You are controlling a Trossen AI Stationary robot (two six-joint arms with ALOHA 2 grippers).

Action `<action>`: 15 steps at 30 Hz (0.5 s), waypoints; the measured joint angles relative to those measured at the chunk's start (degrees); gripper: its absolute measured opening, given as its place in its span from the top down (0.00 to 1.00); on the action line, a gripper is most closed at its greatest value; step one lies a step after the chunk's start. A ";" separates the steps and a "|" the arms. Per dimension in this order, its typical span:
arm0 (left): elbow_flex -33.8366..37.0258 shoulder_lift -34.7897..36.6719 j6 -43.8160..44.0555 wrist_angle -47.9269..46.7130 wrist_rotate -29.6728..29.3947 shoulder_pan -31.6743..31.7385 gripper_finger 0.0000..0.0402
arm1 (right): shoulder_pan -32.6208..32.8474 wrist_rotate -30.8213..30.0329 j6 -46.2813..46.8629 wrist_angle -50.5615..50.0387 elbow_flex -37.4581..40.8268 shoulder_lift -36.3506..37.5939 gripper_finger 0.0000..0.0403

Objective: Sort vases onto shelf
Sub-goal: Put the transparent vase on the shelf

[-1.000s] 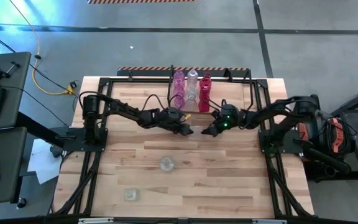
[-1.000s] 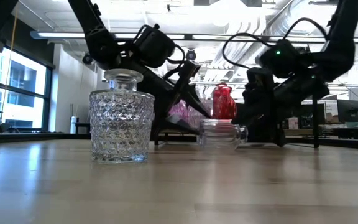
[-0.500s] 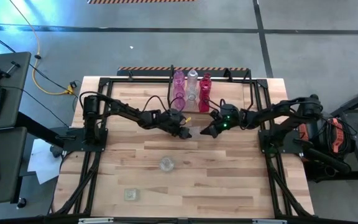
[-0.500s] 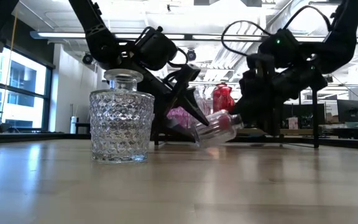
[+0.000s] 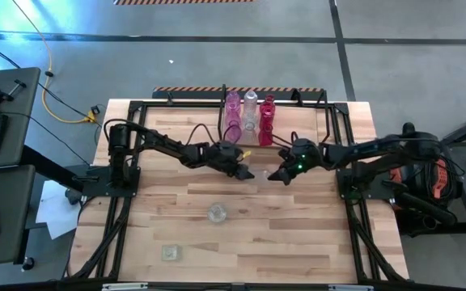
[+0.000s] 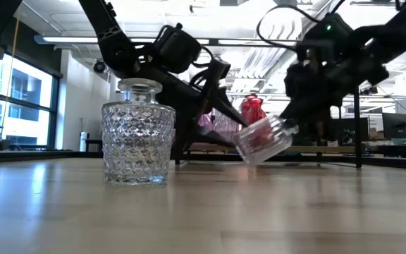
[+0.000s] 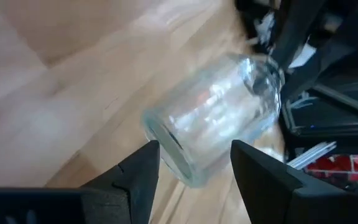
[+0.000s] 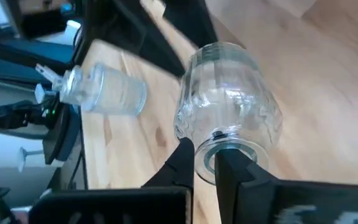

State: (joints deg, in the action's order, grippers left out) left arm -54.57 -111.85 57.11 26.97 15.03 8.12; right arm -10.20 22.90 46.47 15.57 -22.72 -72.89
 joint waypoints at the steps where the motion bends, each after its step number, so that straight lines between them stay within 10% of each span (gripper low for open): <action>1: 0.00 0.00 0.06 0.99 -0.38 0.02 0.54 | 0.11 0.46 0.00 -2.71 -0.40 1.53 0.98; 15: 0.14 13.07 -7.31 -5.07 -1.88 1.84 0.54 | -2.88 -1.01 -17.70 -59.42 -24.13 11.51 0.98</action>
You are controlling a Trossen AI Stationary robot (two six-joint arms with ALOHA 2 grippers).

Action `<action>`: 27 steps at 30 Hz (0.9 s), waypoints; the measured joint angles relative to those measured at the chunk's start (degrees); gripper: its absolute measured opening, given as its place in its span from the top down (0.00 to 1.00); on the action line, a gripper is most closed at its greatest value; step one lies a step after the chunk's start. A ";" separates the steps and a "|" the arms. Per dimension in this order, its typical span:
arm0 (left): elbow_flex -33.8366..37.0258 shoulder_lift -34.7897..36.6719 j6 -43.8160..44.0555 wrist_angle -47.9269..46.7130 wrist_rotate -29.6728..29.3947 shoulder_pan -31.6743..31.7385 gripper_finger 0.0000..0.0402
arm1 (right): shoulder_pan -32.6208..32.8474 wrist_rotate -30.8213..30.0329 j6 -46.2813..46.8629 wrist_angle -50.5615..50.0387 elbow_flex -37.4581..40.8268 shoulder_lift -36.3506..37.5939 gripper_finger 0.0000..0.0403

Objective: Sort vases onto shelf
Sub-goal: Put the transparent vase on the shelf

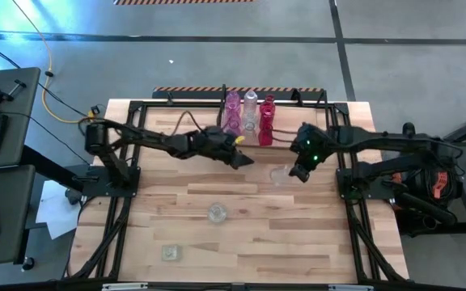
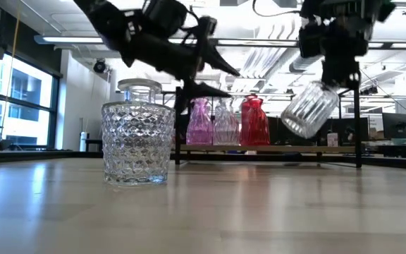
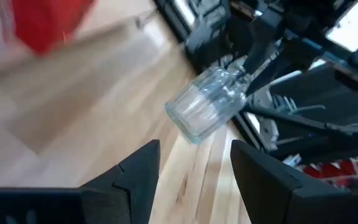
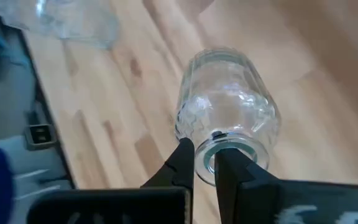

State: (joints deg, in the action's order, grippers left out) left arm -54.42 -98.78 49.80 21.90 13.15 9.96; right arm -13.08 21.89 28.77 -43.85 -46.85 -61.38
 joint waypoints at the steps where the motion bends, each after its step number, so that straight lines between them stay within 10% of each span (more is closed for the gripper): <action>1: -0.02 1.24 -1.00 -0.96 -1.00 0.25 0.54 | -0.89 -0.69 -1.83 -2.44 -2.14 -0.59 0.98; 15: 0.06 19.86 -10.03 -25.05 -11.16 4.83 0.54 | -16.36 -8.84 -25.96 -31.02 -27.74 -15.91 0.98; 27: 0.08 25.18 -11.08 -31.18 -12.61 5.07 0.54 | -26.99 -9.95 -36.52 -34.81 -32.28 -26.83 0.98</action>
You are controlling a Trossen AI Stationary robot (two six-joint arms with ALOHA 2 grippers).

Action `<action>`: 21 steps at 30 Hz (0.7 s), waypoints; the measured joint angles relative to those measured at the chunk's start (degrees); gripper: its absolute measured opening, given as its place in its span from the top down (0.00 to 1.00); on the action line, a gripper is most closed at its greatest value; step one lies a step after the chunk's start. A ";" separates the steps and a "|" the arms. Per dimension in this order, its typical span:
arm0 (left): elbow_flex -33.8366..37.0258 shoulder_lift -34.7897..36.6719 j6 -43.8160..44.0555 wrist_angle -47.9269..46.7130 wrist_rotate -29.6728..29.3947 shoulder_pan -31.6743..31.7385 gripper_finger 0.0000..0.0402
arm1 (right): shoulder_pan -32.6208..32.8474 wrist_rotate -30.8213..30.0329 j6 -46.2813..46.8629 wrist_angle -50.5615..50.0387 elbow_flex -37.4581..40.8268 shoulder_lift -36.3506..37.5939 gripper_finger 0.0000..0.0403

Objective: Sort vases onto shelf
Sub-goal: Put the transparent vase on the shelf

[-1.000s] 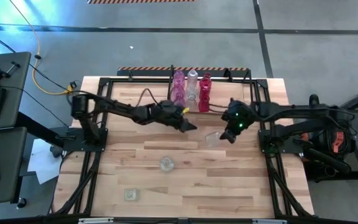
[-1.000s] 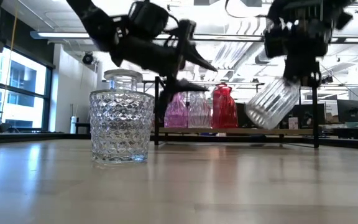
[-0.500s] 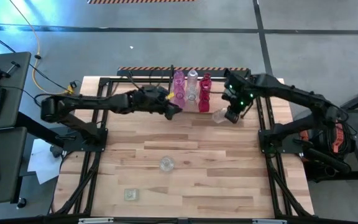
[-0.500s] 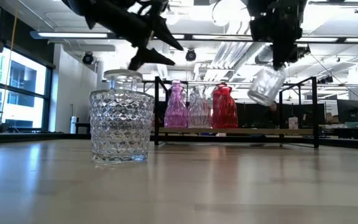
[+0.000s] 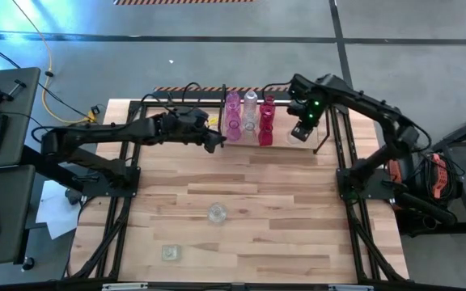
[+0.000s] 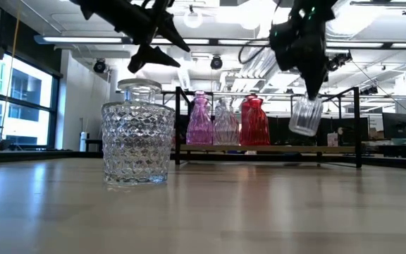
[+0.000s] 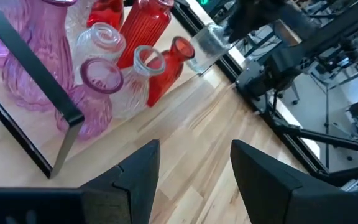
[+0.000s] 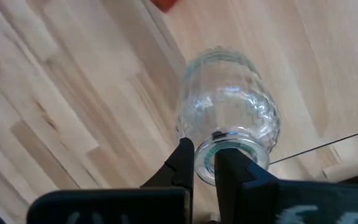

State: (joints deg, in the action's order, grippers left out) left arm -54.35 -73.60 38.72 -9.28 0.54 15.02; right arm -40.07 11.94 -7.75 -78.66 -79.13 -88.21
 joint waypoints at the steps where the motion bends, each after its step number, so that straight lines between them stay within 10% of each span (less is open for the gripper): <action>1: 0.00 0.29 0.00 -0.19 0.00 0.04 0.54 | -0.61 -0.01 -0.67 -0.04 0.00 -0.99 0.98; 21: 0.00 1.33 1.09 -1.87 0.26 0.38 0.54 | -8.43 -10.07 -9.12 -5.89 -13.49 -13.58 0.98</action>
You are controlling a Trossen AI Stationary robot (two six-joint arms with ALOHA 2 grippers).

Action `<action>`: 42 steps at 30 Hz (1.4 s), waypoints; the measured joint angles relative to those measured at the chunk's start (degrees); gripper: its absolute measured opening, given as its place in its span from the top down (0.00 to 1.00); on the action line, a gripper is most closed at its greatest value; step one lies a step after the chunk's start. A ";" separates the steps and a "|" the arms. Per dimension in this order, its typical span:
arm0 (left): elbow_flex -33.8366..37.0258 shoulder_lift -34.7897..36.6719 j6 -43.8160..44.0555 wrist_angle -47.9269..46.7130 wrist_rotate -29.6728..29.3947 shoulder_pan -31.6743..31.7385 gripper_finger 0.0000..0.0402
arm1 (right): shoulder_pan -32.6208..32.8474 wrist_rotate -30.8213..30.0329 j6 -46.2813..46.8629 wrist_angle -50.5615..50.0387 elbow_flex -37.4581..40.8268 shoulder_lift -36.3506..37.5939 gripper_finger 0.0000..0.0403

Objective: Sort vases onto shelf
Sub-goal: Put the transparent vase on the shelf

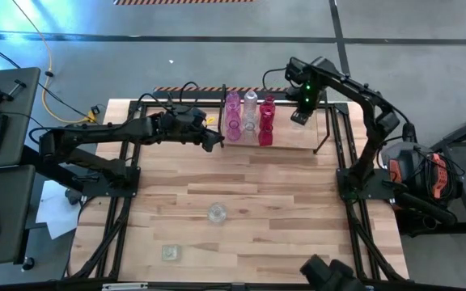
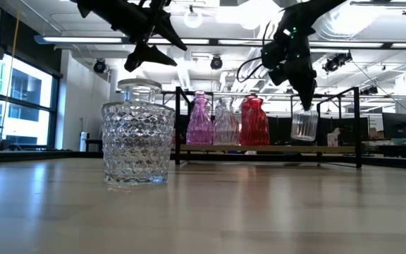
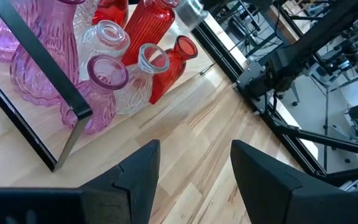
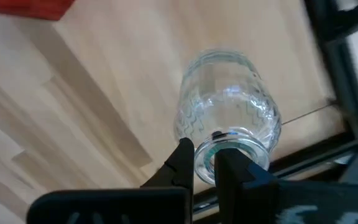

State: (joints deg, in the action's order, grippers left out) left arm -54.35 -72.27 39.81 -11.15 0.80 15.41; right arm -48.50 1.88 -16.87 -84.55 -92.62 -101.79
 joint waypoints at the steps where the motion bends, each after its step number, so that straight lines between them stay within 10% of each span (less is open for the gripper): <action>1: 0.00 0.00 0.00 0.08 0.00 0.00 0.54 | -0.48 -0.29 -0.28 -0.53 -0.85 -0.48 0.98; 23: 0.02 0.00 0.48 0.71 -0.09 -0.01 0.54 | -2.35 -2.44 -5.60 0.97 -3.85 -6.28 0.97; 42: 0.02 -0.02 0.35 0.67 -0.24 -0.01 0.54 | -1.75 -0.99 -3.86 3.57 -3.79 -6.44 0.68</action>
State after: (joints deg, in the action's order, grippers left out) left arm -54.33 -72.29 40.17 -10.48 0.56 15.40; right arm -50.25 0.89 -20.73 -80.98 -96.41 -108.22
